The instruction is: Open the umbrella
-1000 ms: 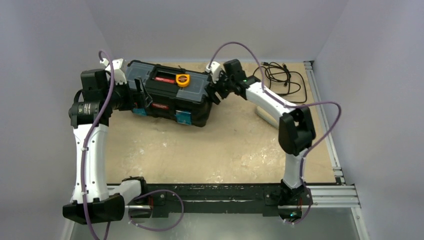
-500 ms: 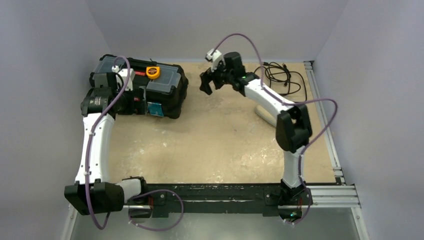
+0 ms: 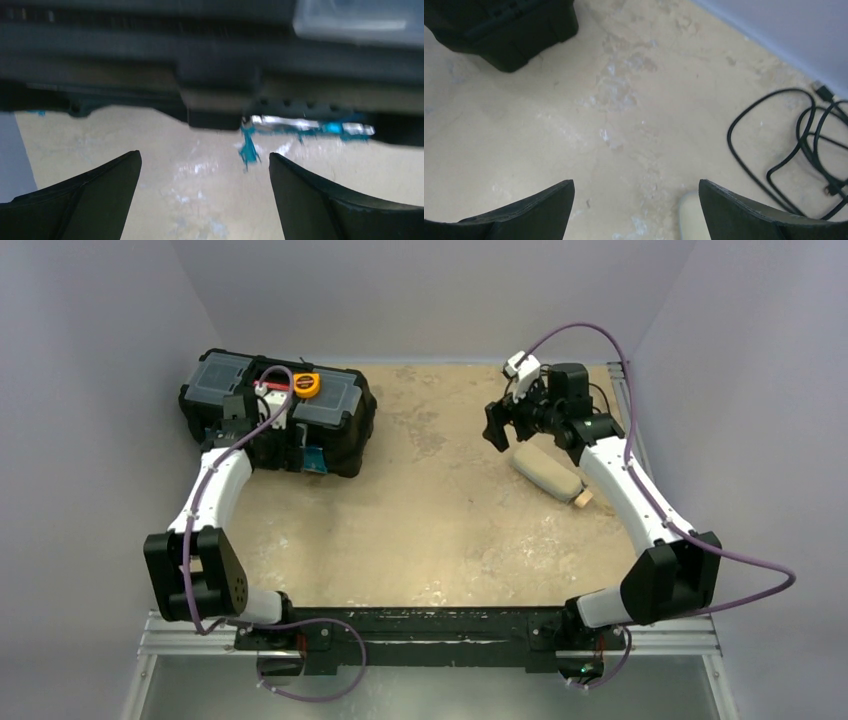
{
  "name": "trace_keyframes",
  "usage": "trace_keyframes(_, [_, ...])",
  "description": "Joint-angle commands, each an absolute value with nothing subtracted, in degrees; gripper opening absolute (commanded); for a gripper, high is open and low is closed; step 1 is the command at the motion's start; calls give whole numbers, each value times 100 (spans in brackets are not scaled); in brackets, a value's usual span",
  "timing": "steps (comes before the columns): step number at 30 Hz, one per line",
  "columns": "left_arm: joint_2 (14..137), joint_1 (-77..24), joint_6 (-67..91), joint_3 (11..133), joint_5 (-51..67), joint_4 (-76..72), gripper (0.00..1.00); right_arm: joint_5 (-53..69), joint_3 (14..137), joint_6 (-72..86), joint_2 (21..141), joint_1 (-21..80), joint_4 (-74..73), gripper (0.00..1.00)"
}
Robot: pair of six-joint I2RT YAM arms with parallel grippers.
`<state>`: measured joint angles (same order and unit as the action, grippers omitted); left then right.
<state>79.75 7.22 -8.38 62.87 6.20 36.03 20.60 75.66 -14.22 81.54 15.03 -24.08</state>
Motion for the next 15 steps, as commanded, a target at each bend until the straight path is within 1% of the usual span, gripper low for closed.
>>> trace_keyframes(1, [8449, 761, -792, 6364, 685, 2341, 100, 2017, 7313, -1555, 7992, 1399, -2938, 95])
trace_keyframes(4, [8845, 765, -769, 6581, 618, 2042, 100, 2160, 7238, -1589, 8022, 1394, -3266, 98])
trace_keyframes(11, [9563, 757, -793, 7336, 731, 1404, 100, 2072, 7287, -1816, 8187, 1241, -3743, 98])
trace_keyframes(15, [10264, 769, -1123, 8094, 606, 1294, 100, 1930, 7325, -2020, 8218, 1143, -3966, 98])
